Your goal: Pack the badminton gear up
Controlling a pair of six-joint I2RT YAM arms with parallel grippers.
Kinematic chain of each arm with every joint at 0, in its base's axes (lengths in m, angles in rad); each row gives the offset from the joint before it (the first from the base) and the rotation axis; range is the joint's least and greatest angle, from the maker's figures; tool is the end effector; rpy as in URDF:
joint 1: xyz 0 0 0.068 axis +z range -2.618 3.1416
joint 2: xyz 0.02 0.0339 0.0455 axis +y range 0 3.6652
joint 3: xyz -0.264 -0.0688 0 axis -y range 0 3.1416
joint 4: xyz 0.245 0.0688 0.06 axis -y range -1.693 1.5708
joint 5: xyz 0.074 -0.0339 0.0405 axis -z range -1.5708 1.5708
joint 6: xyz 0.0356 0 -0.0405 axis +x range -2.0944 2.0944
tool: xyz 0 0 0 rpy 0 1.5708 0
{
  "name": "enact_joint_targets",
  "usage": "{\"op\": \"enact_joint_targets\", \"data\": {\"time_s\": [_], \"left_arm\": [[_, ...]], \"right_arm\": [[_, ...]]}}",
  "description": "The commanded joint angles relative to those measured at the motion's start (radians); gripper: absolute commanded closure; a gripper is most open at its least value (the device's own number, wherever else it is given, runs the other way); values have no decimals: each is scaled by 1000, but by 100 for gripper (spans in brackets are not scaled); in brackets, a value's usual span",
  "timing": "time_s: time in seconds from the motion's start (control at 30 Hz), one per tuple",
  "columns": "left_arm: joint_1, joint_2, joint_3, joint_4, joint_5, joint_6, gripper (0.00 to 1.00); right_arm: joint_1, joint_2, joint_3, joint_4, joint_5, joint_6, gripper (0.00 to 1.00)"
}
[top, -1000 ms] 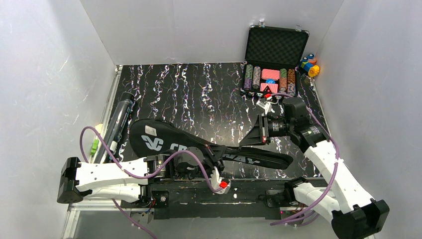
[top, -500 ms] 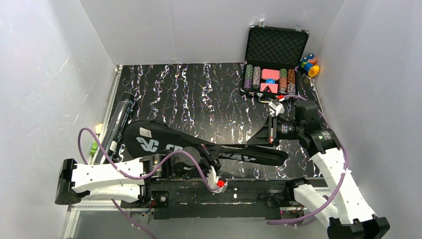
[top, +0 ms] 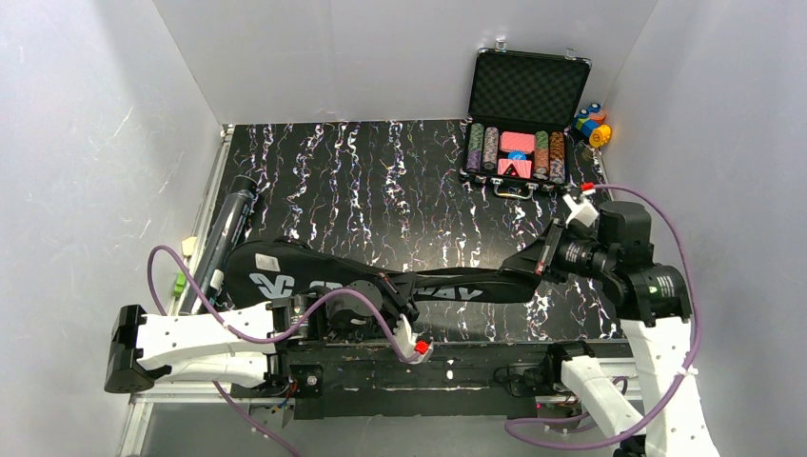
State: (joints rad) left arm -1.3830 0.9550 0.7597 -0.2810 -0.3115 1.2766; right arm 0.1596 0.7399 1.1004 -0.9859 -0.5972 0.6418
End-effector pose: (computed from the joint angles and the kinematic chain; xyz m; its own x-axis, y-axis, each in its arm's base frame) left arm 0.0509 -0.2096 0.2909 0.8215 0.5568 -0.1232 0.3383 -0.3020 0.8913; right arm 0.1123 0.0384 0.3735 -0.8111 0.3708 -0.4523 -0.1198 0.6516 0.7490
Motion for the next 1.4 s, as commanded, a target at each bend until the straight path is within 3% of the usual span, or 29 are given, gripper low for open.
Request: {"op": "enact_joint_targets", "data": {"time_s": [0.0, 0.5, 0.8, 1.03, 1.13, 1.37], "left_arm": [[2, -52, 2, 12, -17, 38, 100], [17, -47, 0, 7, -30, 60, 100], [27, 60, 26, 112, 25, 102, 100], [153, 338, 182, 167, 192, 51, 100], [218, 471, 281, 167, 263, 46, 100], [301, 790, 581, 94, 376, 54, 100]], "right_arm": [[-26, -33, 76, -91, 219, -44, 99], [-62, -85, 98, -207, 525, -52, 99], [-63, -95, 65, -146, 429, -27, 99], [-63, -105, 156, -213, 622, -23, 38], [-63, -139, 173, -223, 694, -10, 31], [-63, -172, 136, -181, 672, 36, 29]]}}
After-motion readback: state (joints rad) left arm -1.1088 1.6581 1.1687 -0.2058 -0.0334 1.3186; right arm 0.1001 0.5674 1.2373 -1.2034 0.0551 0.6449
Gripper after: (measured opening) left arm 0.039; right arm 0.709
